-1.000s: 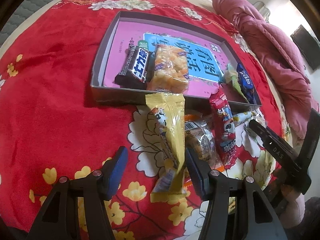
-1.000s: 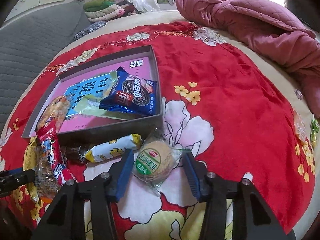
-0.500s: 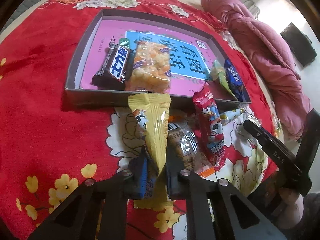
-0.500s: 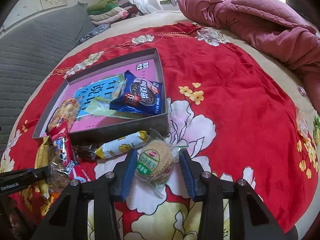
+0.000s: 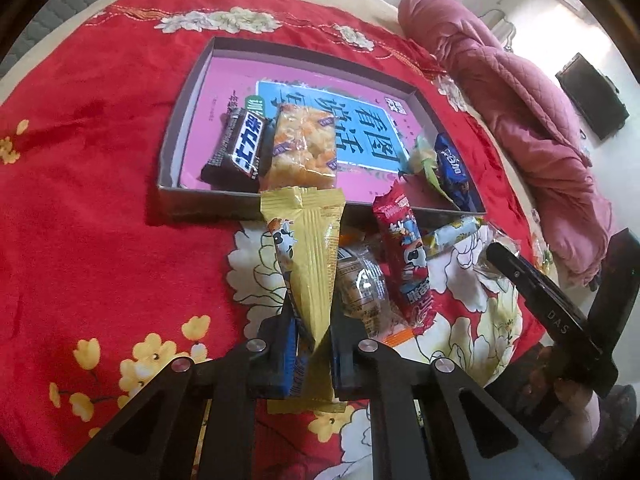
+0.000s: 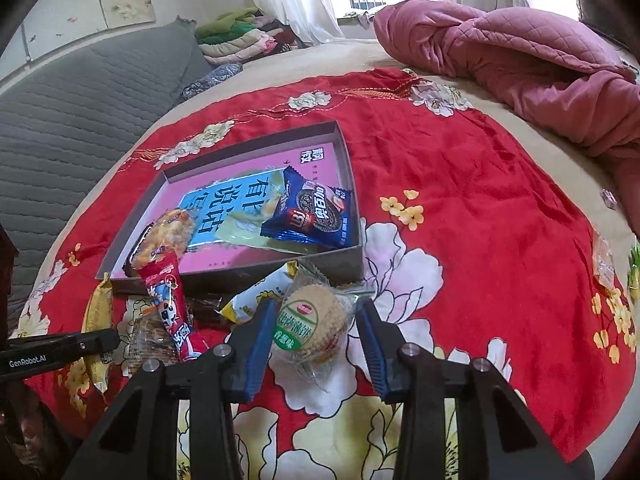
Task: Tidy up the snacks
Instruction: 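Lift the gold packet with the left tool toward the tray while the right tool carries the round cookie there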
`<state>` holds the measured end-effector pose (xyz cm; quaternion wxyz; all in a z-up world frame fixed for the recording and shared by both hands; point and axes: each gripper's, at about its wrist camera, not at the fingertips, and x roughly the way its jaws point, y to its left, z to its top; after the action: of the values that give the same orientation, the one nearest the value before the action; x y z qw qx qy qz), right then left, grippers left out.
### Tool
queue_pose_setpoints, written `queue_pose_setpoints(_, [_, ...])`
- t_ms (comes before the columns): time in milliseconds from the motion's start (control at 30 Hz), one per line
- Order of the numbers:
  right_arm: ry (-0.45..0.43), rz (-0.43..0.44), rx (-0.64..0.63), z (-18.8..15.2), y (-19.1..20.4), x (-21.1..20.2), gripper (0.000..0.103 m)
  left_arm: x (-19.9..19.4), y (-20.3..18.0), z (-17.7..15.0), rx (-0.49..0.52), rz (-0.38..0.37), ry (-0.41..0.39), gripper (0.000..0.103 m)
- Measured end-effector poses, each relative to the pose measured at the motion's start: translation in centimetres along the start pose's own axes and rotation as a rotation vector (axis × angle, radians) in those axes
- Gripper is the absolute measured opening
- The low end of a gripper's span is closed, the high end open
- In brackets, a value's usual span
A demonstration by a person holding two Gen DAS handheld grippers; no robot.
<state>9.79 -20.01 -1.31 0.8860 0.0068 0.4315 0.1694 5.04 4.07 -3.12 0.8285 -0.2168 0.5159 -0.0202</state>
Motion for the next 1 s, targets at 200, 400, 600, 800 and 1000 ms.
queue_pose_setpoints(200, [-0.011, -0.034, 0.046, 0.1, -0.9, -0.7, 0.042, -1.0, 0.0, 0.2, 0.008, 0.003, -0.024, 0.013])
queue_pose_setpoints(400, [-0.066, -0.014, 0.035, 0.3, -0.8, -1.8, 0.042, -2.1, -0.3, 0.4, 0.023, 0.013, -0.061, 0.013])
queue_pose_setpoints(600, [-0.105, 0.010, -0.002, 0.7, 0.1, -2.3, 0.042, -3.1, -0.3, 0.9, 0.029, 0.024, -0.095, 0.013])
queue_pose_setpoints(800, [-0.147, 0.032, -0.034, 1.1, 0.7, -2.5, 0.042, -3.3, -0.1, 1.4, 0.028, 0.027, -0.104, 0.013])
queue_pose_setpoints(1000, [-0.149, 0.040, -0.063, 1.2, 1.4, -2.1, 0.042, -3.2, 0.0, 2.0, 0.018, 0.031, -0.107, 0.013])
